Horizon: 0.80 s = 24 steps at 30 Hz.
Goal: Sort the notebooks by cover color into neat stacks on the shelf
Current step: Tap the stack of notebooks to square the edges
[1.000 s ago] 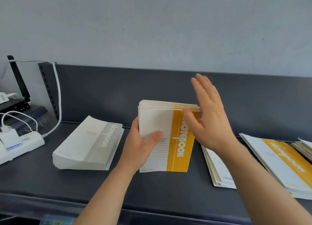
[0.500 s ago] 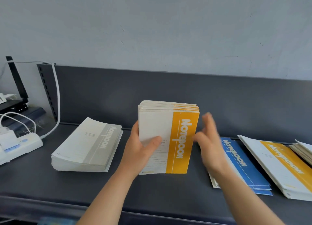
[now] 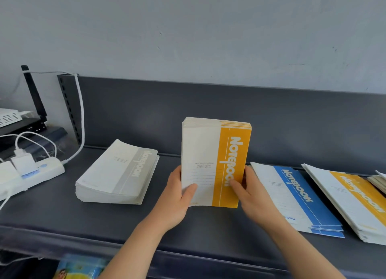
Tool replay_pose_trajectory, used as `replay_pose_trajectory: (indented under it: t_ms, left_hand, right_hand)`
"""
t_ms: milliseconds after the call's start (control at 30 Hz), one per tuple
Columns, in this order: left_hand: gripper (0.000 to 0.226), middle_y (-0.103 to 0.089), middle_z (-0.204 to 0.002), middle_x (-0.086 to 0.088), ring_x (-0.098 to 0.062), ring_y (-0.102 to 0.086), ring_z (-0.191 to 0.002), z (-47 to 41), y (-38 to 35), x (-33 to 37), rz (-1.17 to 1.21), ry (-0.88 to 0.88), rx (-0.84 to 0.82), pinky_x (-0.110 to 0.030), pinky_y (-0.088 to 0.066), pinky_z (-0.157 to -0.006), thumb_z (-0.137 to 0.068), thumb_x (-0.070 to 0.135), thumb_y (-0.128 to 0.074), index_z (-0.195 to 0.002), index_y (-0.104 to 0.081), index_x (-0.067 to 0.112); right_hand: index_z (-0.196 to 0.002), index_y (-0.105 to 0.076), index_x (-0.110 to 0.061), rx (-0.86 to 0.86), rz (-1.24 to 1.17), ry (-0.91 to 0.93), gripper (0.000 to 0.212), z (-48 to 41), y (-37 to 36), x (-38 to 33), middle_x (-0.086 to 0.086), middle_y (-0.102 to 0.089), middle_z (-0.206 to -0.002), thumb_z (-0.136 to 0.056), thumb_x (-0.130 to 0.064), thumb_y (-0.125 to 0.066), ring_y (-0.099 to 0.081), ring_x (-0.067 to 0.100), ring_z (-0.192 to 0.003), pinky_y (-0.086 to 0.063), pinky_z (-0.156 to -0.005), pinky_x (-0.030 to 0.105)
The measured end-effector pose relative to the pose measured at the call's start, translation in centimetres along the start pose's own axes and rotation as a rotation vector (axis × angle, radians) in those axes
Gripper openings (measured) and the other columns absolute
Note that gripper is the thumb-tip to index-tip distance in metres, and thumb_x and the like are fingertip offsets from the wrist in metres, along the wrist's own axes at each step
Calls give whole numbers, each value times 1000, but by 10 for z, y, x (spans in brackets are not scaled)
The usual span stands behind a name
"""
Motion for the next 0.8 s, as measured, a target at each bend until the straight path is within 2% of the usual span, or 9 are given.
replay_pose_trajectory:
  t_ms: [67,133,200,300,400,467,567,667,800]
  left_hand:
    - [44,-40,-135,16,1,-39,-119,-2,6,-3,-39,8,40,-15,-37,-90,-98,32,-45,-139,-29,32]
    - [39,-47,-130,13,-3,-47,-116,-5,16,-2,-43,34,69,-14,-42,-82,-98,35,-46,-135,-36,28]
    - [35,-54,-123,14,-4,-53,-107,-7,27,-4,-44,85,85,-11,-43,-69,-97,38,-47,-129,-44,26]
    - [33,-61,-119,11,-8,-59,-102,-10,35,-17,-54,166,82,-15,-48,-66,-96,40,-48,-122,-54,21]
    - [32,-67,-111,5,-11,-64,-94,-10,34,-36,-52,273,78,-26,-56,-72,-95,40,-50,-113,-61,16]
    - [33,-68,-108,3,-11,-64,-89,-9,33,-45,-87,336,73,-27,-56,-71,-94,41,-50,-108,-63,14]
    - [34,-67,-95,2,-10,-62,-78,-11,36,-45,-159,369,96,-24,-51,-61,-93,40,-52,-97,-62,7]
    - [35,-55,-70,2,-10,-50,-58,-13,42,-41,-234,377,128,-21,-35,-47,-91,34,-56,-76,-50,3]
    - [35,-53,-67,0,-13,-48,-56,-16,42,-43,-258,414,112,-22,-31,-46,-90,33,-58,-71,-44,7]
  right_hand:
    - [-121,-45,-31,-10,-21,2,29,-4,1,-5,-21,-56,-108,-93,-34,-52,-57,-1,-91,-45,-69,14]
    - [-118,-48,-31,-30,-36,-2,25,-9,1,-11,-21,-58,-104,-93,-33,-53,-58,-1,-90,-46,-69,14]
    - [-113,-51,-28,-42,-51,-39,21,-16,0,-12,-16,-61,-106,-93,-31,-54,-61,5,-94,-51,-80,24]
    - [-104,-57,-23,-83,-91,-146,13,-23,-12,0,-6,-66,-107,-92,-28,-57,-64,12,-96,-52,-89,37]
    - [-99,-59,-17,-138,-70,-246,12,-27,-29,13,-4,-68,-101,-92,-27,-57,-66,14,-89,-54,-82,35]
    - [-97,-58,-16,-155,-21,-291,13,-28,-37,20,-4,-66,-96,-93,-29,-55,-65,12,-83,-53,-70,28]
    - [-94,-56,-14,-150,46,-324,17,-30,-41,26,-3,-64,-92,-93,-31,-54,-62,9,-78,-46,-59,21]
    - [-97,-58,-11,-165,134,-337,23,-34,-44,31,-1,-64,-91,-94,-33,-52,-60,10,-75,-44,-57,20]
    - [-101,-58,-9,-191,217,-357,29,-37,-48,37,1,-65,-94,-94,-36,-50,-58,10,-73,-42,-56,20]
Point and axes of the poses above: each hand's wrist, its own z-axis away from the middle knuckle, its own y-axis out of the back of the hand, x = y × z, the point moved 10 cm from there along -z, towards the middle knuckle
